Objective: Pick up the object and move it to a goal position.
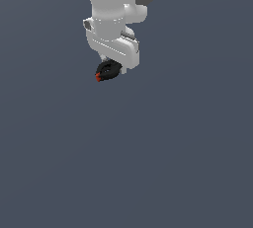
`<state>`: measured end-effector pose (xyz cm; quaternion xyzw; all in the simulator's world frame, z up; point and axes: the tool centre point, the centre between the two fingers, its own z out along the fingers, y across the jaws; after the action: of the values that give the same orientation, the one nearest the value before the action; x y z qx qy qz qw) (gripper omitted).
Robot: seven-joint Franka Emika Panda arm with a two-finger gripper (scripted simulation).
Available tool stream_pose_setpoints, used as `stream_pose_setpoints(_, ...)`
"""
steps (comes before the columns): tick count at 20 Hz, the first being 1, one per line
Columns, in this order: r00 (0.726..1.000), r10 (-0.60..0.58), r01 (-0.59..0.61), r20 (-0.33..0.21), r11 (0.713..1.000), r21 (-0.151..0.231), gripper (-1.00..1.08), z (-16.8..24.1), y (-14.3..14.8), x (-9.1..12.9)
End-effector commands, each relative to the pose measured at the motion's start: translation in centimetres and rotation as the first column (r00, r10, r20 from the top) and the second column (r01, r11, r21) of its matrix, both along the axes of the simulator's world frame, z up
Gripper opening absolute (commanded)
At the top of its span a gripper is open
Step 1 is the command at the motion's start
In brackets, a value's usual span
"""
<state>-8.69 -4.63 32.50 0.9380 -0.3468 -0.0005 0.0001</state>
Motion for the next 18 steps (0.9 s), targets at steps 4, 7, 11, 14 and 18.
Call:
stream_pose_setpoints(4,1.0,0.0,0.0,0.001,1.0,-0.001,-1.0,5.6,-0.2,-1.6)
stream_pose_setpoints(7,1.0,0.0,0.0,0.001,1.0,-0.001,-1.0,8.0,-0.3,-2.2)
stream_pose_setpoints(11,1.0,0.0,0.0,0.001,1.0,-0.001,-1.0,10.5,-0.3,-2.8)
stream_pose_setpoints(14,1.0,0.001,-0.001,0.001,1.0,-0.001,-1.0,11.9,-0.4,-3.1)
stream_pose_setpoints(18,1.0,0.002,-0.002,0.001,1.0,0.0,-1.0,12.9,-0.4,-3.3)
